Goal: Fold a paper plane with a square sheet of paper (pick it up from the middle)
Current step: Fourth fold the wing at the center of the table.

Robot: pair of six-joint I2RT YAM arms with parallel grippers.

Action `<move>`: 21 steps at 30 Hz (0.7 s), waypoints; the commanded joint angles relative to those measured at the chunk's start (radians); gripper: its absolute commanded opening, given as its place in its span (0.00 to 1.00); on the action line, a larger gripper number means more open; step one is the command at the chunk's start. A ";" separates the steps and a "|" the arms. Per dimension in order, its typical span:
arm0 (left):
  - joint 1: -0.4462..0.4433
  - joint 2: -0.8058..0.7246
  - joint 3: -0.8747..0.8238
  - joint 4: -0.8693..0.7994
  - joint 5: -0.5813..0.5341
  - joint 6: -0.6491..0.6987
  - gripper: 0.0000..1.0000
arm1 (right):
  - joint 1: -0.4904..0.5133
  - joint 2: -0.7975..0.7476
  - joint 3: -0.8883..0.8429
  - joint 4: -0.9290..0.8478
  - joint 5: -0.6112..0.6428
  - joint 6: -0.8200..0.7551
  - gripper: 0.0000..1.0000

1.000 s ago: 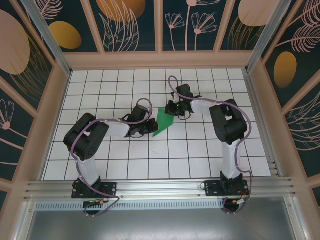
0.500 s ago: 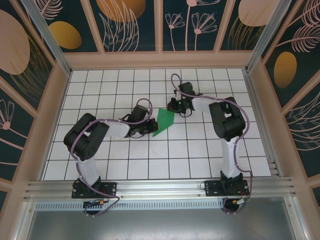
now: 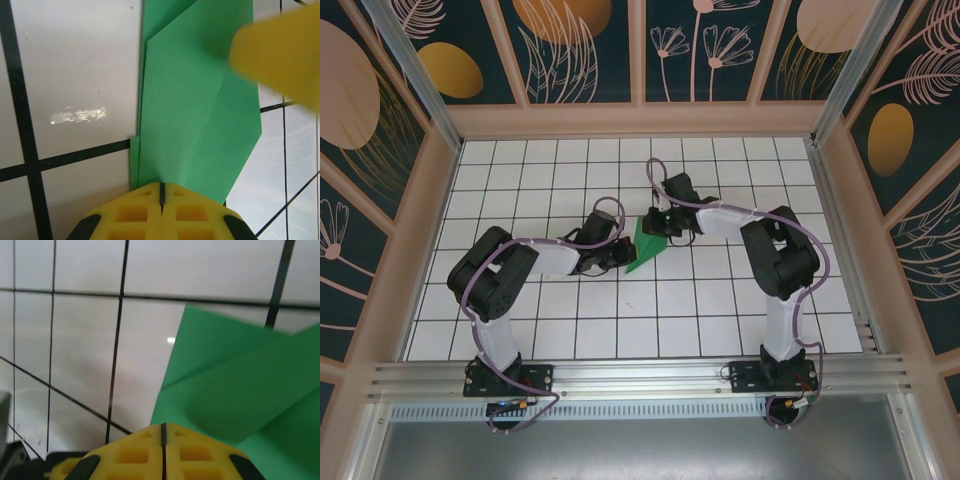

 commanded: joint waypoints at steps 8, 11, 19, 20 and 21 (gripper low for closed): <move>0.000 0.071 -0.066 -0.234 -0.102 0.028 0.00 | -0.062 0.072 0.014 -0.004 -0.040 -0.027 0.09; 0.000 0.069 -0.066 -0.238 -0.101 0.032 0.00 | -0.089 0.088 0.035 -0.010 -0.037 -0.047 0.09; -0.001 0.058 -0.072 -0.242 -0.100 0.036 0.00 | -0.157 0.136 0.118 -0.015 -0.021 -0.065 0.09; -0.002 0.057 -0.073 -0.241 -0.099 0.036 0.00 | -0.166 0.142 0.129 -0.012 -0.017 -0.065 0.09; -0.003 0.056 -0.074 -0.241 -0.100 0.036 0.00 | -0.174 0.151 0.142 -0.012 -0.012 -0.065 0.09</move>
